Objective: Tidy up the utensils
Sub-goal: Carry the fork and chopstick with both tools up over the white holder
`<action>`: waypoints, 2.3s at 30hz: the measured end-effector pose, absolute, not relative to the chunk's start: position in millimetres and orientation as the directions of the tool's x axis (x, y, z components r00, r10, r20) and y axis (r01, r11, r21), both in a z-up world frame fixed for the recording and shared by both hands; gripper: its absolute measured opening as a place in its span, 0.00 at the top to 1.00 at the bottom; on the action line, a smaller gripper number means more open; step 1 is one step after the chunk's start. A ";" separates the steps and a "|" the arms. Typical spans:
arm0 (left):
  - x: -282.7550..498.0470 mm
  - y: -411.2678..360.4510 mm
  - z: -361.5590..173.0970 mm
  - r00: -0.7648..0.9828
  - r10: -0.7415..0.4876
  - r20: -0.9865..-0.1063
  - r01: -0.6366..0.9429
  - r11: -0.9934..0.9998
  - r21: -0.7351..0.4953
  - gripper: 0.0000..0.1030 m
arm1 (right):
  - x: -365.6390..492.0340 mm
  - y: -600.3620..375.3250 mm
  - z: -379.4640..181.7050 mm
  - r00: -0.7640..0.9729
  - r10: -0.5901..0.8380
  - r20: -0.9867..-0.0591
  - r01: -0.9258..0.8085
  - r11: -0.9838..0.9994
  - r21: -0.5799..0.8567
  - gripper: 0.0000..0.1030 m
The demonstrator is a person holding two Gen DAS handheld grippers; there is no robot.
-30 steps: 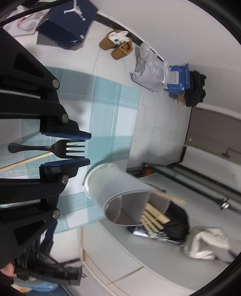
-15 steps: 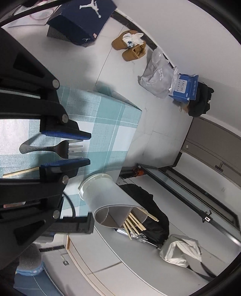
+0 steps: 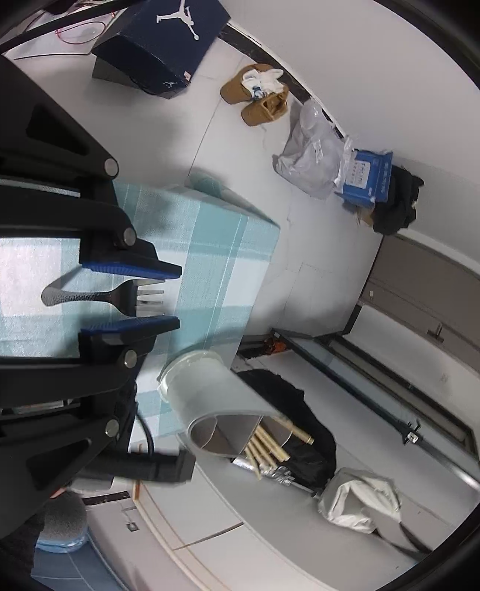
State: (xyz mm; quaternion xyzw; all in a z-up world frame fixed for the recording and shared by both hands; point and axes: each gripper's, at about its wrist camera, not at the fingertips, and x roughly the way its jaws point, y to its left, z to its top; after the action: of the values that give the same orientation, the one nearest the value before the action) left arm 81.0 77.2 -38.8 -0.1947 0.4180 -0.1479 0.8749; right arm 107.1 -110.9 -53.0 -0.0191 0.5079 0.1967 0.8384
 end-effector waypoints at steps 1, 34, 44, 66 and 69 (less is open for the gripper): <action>79.3 73.7 -37.1 0.601 -0.429 -0.674 0.108 0.879 -0.464 0.85 | 102.9 -115.8 -47.2 0.425 0.322 -0.846 -0.343 0.922 0.179 0.96; 55.5 -4.6 -15.4 0.530 -0.293 -0.796 0.215 0.954 -0.208 0.85 | 26.6 -232.8 54.1 0.752 0.407 -0.519 -0.239 0.902 0.360 0.96; 53.8 -5.3 -4.5 0.513 -0.315 -0.799 0.238 0.946 -0.221 0.85 | 24.2 -234.2 66.9 0.784 0.385 -0.487 -0.227 0.908 0.351 0.96; 155.6 -32.1 135.3 0.505 -0.539 -0.675 0.425 0.835 -0.349 0.85 | 122.8 -256.2 162.4 0.925 0.308 -0.223 -0.242 0.929 0.278 0.95; 183.6 -33.8 146.8 0.515 -0.548 -0.660 0.433 0.830 -0.351 0.85 | 141.6 -252.8 171.2 0.942 0.292 -0.168 -0.244 0.936 0.255 0.95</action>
State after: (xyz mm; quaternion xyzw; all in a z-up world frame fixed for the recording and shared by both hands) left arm 183.6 -33.8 146.8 -0.0709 0.4034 -0.2827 0.8674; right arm 141.6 -252.8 171.2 0.1163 0.1021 0.1368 0.9784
